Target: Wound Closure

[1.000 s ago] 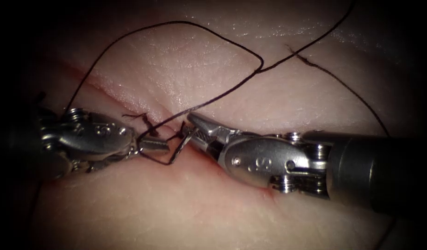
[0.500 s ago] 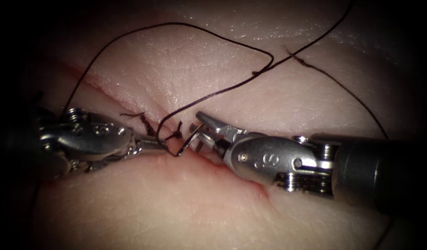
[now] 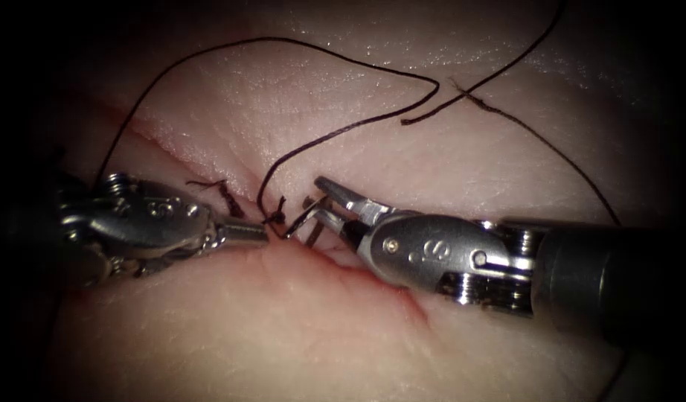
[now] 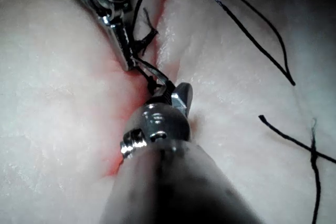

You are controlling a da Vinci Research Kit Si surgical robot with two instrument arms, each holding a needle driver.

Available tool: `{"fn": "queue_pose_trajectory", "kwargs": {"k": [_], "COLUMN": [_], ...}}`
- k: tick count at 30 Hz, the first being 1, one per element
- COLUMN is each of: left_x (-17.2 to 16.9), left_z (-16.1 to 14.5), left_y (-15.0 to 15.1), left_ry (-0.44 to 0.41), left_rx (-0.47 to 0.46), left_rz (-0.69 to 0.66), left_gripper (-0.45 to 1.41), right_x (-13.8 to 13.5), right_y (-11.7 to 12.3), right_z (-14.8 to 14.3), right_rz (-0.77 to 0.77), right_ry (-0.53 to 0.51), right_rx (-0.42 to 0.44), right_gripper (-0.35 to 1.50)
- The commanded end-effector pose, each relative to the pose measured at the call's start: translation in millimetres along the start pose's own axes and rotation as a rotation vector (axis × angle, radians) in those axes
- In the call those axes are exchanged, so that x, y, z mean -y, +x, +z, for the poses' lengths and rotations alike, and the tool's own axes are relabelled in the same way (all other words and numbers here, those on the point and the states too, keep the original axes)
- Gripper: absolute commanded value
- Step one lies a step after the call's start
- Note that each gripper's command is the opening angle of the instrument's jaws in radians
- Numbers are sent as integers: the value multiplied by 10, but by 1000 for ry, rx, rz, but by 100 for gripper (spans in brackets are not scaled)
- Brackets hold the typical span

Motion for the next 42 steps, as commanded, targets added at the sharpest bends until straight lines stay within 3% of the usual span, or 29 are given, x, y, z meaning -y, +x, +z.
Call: {"fn": "queue_pose_trajectory", "kwargs": {"k": [1, 8, 17, 33, 42], "left_x": [-1, 2, 4, 4, 3], "left_z": [8, 7, 3, 5, 5], "left_y": [-1, -2, -4, -6, -6], "left_ry": [-2, -1, 4, 7, 7], "left_rx": [0, 0, -2, -4, -4], "left_rz": [0, 3, 6, 6, 5], "left_gripper": [-23, -27, -27, -30, -30], "right_x": [3, 6, 33, 38, 12], "right_y": [3, 18, 28, 5, -1], "right_z": [7, 3, 9, 12, -4], "right_rz": [0, -182, -320, -356, -315], "right_ry": [3, -13, 2, 27, -28], "right_rx": [4, 10, 17, 59, 80], "right_gripper": [-35, -35, -35, -35, -35]}}
